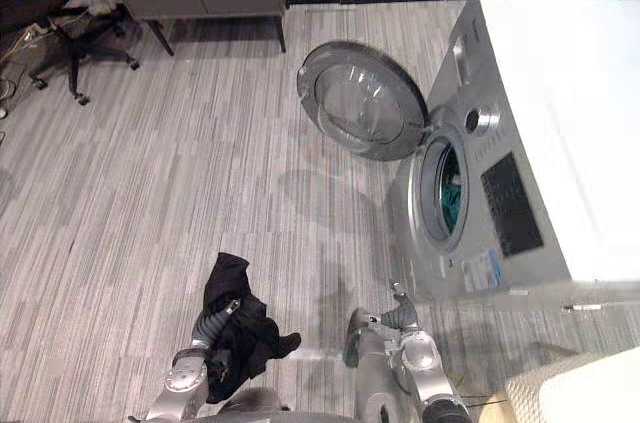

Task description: Pick up the laundry basket with both hands and put the clothes into the washing machine.

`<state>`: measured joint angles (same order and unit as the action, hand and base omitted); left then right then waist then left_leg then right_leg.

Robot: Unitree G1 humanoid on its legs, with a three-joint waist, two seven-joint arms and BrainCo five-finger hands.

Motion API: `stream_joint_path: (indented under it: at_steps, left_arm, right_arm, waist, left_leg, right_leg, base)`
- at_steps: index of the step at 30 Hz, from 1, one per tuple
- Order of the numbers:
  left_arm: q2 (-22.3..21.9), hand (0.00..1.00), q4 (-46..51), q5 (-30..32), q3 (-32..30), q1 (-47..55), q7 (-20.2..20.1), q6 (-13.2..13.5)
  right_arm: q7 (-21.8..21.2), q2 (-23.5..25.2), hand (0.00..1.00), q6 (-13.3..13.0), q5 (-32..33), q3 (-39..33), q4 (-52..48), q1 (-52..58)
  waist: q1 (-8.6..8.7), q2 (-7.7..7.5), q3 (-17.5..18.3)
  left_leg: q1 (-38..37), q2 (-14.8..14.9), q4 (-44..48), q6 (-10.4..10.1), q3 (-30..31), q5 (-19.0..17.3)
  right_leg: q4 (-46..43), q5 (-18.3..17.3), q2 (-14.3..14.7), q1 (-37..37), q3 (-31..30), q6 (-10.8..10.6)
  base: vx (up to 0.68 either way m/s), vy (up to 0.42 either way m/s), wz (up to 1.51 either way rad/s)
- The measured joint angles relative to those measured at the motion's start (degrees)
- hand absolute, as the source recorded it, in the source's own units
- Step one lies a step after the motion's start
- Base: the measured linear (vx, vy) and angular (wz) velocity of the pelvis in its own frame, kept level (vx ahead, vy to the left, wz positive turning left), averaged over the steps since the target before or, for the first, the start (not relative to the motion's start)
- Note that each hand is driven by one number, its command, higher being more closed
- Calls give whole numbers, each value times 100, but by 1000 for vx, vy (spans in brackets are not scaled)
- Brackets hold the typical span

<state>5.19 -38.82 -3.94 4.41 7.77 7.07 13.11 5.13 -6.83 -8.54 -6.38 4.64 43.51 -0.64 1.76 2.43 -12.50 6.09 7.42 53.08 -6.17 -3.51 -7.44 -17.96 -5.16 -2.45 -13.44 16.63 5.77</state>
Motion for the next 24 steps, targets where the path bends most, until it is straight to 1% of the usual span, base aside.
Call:
stream_joint_path:
  at_steps: [1,2,3,4,5,6,7,8,9,11,12,13,14,15,16,17,18,19,20,21,22,23,24]
  left_arm:
    - [-17,100,-1,0,4,-12,-73,1]
    - [-50,100,14,1,25,-46,-95,6]
    - [-74,100,26,0,23,-61,-99,24]
    - [-87,100,18,2,23,-92,-105,39]
    - [-91,100,11,4,23,-111,-111,37]
    - [-106,100,10,9,25,-158,-143,35]
    - [-110,100,13,12,30,-189,-178,42]
    - [-118,100,11,12,42,-222,-184,41]
    - [-199,100,-1,18,75,-218,-186,45]
    - [-270,100,-15,17,155,-176,-181,44]
    - [-263,100,-66,22,317,-161,-189,39]
    - [-158,100,-80,23,383,-198,-189,37]
    - [-23,100,-84,45,459,-256,-198,36]
    - [13,100,-83,67,467,-281,-196,34]
    - [76,100,-63,83,468,-343,-195,19]
    - [105,100,-7,116,462,-338,-189,-13]
    - [175,100,102,126,469,-309,-191,-26]
    - [209,100,156,127,468,-310,-193,-44]
    - [222,100,222,127,461,-322,-187,-56]
    - [242,100,396,133,440,-317,-182,-51]
    - [254,100,493,159,386,-313,-183,-41]
    - [325,100,543,249,368,-341,-183,-32]
    - [359,100,543,264,379,-369,-189,-35]
  right_arm:
    - [8,63,0,-4,2,-7,-10,-5]
    - [16,65,0,-15,3,-37,-47,-1]
    - [16,54,0,-15,3,-63,-70,-12]
    - [18,46,0,-14,3,-115,-112,-22]
    - [18,50,0,-13,1,-154,-113,-24]
    - [21,60,0,-9,-2,-203,-111,-19]
    - [31,72,0,-10,-31,-207,-110,-17]
    - [42,70,0,-11,-54,-208,-110,-19]
    - [95,51,0,-12,-116,-206,-102,-3]
    - [107,-24,0,-14,-151,-190,-104,20]
    - [111,5,0,-3,-174,-187,-96,74]
    - [110,92,0,-11,-202,-176,-141,141]
    - [102,207,0,-16,-231,-158,-208,267]
    - [101,240,0,-13,-231,-150,-207,284]
    - [99,274,0,-13,-233,-116,-205,328]
    - [100,278,0,-7,-238,-90,-198,307]
    - [101,275,0,-2,-282,-21,-170,230]
    - [101,280,0,-2,-310,-20,-166,228]
    - [100,280,0,-2,-329,-19,-158,226]
    - [94,279,0,1,-348,-17,-146,209]
    - [92,283,0,0,-354,2,-137,167]
    - [94,286,0,-8,-376,19,-74,76]
    - [96,280,0,-6,-385,24,-35,37]
  waist:
    - [-42,-73,-38]
    - [-100,-128,-45]
    - [-120,-142,-58]
    - [-135,-132,-71]
    - [-152,-130,-75]
    - [-237,-140,-96]
    - [-283,-175,-138]
    - [-275,-137,-156]
    - [-270,47,-174]
    - [-272,251,-150]
    - [-291,231,-172]
    - [-275,37,-133]
    - [-278,-162,-63]
    - [-278,-212,-52]
    - [-260,-262,-59]
    - [-285,-272,-62]
    - [-257,-287,-63]
    - [-218,-282,-67]
    - [-216,-284,-69]
    - [-247,-281,-70]
    - [-263,-276,-68]
    - [-254,-278,-67]
    - [-252,-282,-64]
  left_leg:
    - [237,86,429,221,-199,-195]
    - [495,62,456,286,-315,-340]
    - [689,52,320,342,-338,-439]
    - [966,28,-65,371,-280,-591]
    - [1094,0,-345,349,-205,-648]
    - [1264,-164,-1243,308,136,-666]
    - [1314,-342,-2043,233,650,-620]
    - [1319,-400,-2432,130,926,-554]
    - [1283,-406,-3527,-205,1767,-283]
    - [1248,-274,-3723,-304,2007,-177]
    - [1229,-328,-3329,-183,1795,393]
    - [1215,-454,-3253,-80,1559,253]
    - [1194,-579,-3225,74,1165,120]
    - [1176,-593,-3192,132,997,65]
    - [1096,-596,-3089,291,615,-78]
    - [1021,-551,-3066,413,292,-140]
    - [858,-531,-3100,558,-161,-212]
    - [713,-528,-3161,633,-448,-257]
    - [622,-522,-3220,672,-603,-282]
    - [414,-469,-3340,706,-961,-306]
    - [304,-397,-3423,706,-1202,-305]
    - [225,-317,-3505,706,-1432,-305]
    - [198,-293,-3527,706,-1512,-306]
  right_leg:
    - [242,-7,56,413,-128,9]
    - [493,-6,55,709,-291,9]
    - [635,-7,61,863,-412,7]
    - [813,-6,69,1036,-567,5]
    - [851,-5,69,1083,-646,2]
    - [919,-21,56,1201,-873,-26]
    - [926,-141,3,1312,-1085,-226]
    - [931,-195,3,1364,-1147,-304]
    - [862,-413,87,1398,-1561,-591]
    - [723,-559,213,1333,-1860,-750]
    - [446,-798,183,1283,-2313,-977]
    - [321,-895,-3,1206,-2494,-1041]
    - [92,-983,-238,1008,-2746,-1142]
    - [-22,-977,-290,905,-2820,-1146]
    - [-229,-890,-407,728,-2833,-1201]
    - [-376,-850,-491,599,-2729,-1215]
    - [-685,-812,-704,385,-2230,-1221]
    - [-846,-817,-898,294,-1574,-1208]
    - [-874,-832,-996,293,-1159,-1178]
    - [-804,-823,-1185,319,-252,-1034]
    - [-667,-753,-1219,343,244,-966]
    - [-504,-643,-1224,367,640,-949]
    - [-449,-596,-1228,394,752,-1005]
  base:
    - [504,-83,-58]
    - [552,-66,-65]
    - [493,-9,-70]
    - [384,26,-60]
    - [345,85,-84]
    - [322,144,-93]
    - [315,174,-93]
    - [360,321,-129]
    - [285,319,-118]
    - [271,412,-137]
    - [264,474,-136]
    - [309,522,-143]
    - [174,294,-88]
    - [194,348,-127]
    - [167,330,-132]
    - [187,345,-188]
    - [171,272,-169]
    - [132,176,-148]
    - [127,118,-132]
    - [109,57,-136]
    - [111,26,-165]
    - [59,2,-126]
    - [54,-39,-104]
